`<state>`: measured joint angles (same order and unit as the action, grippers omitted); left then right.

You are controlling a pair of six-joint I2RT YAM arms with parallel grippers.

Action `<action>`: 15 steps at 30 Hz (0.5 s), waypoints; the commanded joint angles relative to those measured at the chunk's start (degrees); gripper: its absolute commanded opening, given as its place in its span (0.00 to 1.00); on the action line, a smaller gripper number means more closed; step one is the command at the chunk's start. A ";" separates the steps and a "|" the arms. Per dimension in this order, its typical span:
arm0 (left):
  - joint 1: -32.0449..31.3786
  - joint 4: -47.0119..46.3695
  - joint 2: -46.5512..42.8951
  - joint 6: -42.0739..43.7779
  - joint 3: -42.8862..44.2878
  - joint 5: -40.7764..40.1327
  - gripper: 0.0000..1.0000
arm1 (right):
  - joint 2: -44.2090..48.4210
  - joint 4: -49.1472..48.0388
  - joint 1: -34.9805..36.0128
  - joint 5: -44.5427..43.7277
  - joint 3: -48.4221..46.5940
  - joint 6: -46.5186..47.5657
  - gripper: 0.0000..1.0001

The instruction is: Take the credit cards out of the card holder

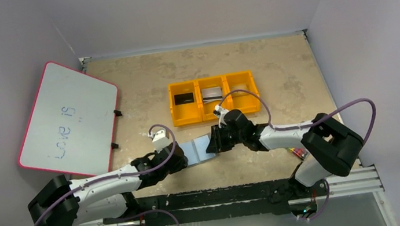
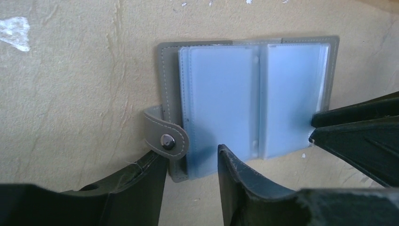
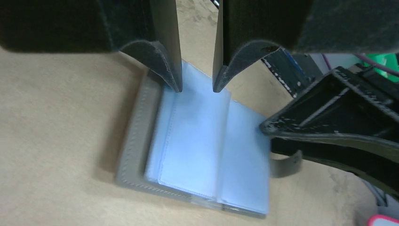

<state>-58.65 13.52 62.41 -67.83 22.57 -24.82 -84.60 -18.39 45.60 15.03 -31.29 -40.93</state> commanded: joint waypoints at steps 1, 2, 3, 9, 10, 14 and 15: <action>-0.34 -2.94 1.05 1.36 0.64 0.82 0.40 | -1.12 -5.89 0.09 4.90 -3.25 -0.89 0.33; -0.32 -2.97 1.28 1.41 0.71 0.75 0.38 | -1.24 -7.34 0.02 5.73 -3.21 -1.57 0.33; -0.30 -2.97 1.38 1.54 0.85 0.69 0.36 | -1.31 -8.50 0.08 6.62 -3.20 -2.13 0.33; -0.28 -2.30 0.88 1.64 1.24 -0.02 0.32 | -1.95 -10.16 0.07 6.95 -3.76 -3.38 0.33; -0.32 -2.15 0.76 1.60 1.19 -0.17 0.32 | -2.16 -10.24 0.10 7.19 -3.74 -3.41 0.34; -0.32 -1.84 -0.02 1.56 1.16 -0.49 0.31 | -4.09 -11.78 0.05 10.77 -4.62 -2.72 0.36; -0.32 -1.87 -0.23 1.48 1.10 -0.68 0.31 | -4.68 -12.63 0.04 11.90 -4.79 -2.82 0.36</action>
<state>-58.65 12.45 63.51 -67.61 22.59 -24.40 -87.59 -26.70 45.58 22.06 -33.52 -43.55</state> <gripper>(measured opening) 0.314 0.353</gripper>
